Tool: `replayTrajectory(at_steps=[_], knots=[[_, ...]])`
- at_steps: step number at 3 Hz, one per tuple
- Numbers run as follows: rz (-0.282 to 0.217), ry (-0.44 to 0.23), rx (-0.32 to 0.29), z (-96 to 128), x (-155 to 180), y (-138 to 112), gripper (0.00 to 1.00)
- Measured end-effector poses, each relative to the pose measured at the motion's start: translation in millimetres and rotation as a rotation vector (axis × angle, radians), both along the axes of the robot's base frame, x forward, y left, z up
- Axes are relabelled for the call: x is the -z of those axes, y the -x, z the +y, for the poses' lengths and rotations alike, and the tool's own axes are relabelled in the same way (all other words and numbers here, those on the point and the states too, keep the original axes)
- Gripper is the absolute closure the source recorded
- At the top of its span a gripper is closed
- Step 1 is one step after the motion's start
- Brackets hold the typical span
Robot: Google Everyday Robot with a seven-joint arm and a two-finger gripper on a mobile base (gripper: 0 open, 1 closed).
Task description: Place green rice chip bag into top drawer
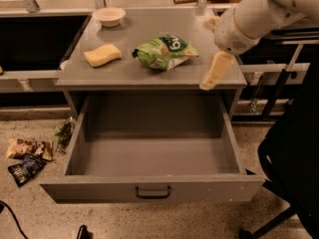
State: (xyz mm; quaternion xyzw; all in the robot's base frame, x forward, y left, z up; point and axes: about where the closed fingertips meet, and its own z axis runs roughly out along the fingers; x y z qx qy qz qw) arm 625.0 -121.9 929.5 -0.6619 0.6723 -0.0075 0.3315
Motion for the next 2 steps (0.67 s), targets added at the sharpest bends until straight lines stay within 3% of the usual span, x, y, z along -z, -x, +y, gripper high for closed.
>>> replayTrajectory(at_steps=[1,2], knots=[[-0.108,-0.016,-0.043,12.5,4.0,-53.2,0.0],[-0.17,-0.055,-0.081,29.6,8.9,-96.5,0.0]])
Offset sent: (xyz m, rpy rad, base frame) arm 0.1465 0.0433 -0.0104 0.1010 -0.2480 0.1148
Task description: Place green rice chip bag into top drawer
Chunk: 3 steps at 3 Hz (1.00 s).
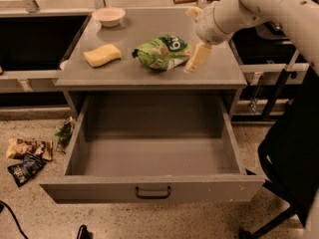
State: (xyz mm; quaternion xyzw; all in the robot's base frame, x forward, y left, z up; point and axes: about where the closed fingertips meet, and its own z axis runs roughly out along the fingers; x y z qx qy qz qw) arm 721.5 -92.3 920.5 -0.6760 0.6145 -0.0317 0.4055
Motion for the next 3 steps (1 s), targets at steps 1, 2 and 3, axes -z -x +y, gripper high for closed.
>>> replayTrajectory(at_steps=[1,2,3], knots=[[-0.033,-0.045,-0.05,24.2,4.1,-26.9,0.0],[-0.043,-0.081,-0.083,43.0,10.0,-44.5,0.0],[-0.038,-0.109,-0.112,58.5,16.6,-56.2,0.0]])
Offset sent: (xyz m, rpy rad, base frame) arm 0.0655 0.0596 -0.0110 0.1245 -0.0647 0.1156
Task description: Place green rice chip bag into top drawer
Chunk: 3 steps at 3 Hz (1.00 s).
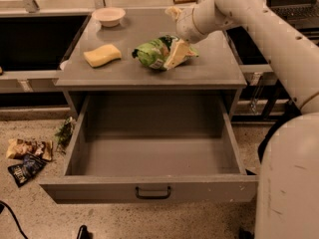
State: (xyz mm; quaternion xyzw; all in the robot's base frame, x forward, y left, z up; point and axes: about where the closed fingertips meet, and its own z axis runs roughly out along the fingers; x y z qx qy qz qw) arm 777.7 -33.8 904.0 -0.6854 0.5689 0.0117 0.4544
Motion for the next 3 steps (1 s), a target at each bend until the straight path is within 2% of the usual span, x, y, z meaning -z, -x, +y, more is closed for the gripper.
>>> replayTrajectory(at_steps=[2,3], knots=[[0.049,-0.033,-0.078,33.7,17.5,-6.1,0.0],[0.091,-0.044,-0.103,44.0,29.2,-5.1,0.19]])
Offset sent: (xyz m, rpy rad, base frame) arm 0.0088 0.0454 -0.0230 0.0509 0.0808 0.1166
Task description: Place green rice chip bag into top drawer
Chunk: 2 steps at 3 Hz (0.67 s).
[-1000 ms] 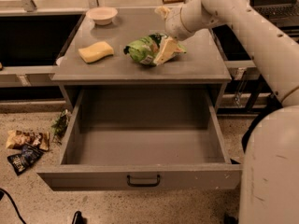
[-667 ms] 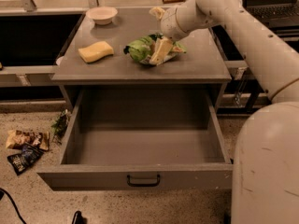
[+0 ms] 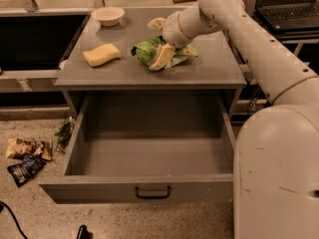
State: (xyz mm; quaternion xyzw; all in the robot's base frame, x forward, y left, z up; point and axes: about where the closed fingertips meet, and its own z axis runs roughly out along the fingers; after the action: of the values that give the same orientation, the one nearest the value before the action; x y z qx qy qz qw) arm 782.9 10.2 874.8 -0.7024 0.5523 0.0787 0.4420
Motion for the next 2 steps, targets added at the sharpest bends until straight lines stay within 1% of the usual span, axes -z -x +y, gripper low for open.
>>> replayTrajectory(at_steps=[1,2], knots=[[0.028,-0.011,-0.009,4.0,6.1,1.9,0.42],[0.021,-0.046,0.006,-3.0,-3.1,9.0,0.65]])
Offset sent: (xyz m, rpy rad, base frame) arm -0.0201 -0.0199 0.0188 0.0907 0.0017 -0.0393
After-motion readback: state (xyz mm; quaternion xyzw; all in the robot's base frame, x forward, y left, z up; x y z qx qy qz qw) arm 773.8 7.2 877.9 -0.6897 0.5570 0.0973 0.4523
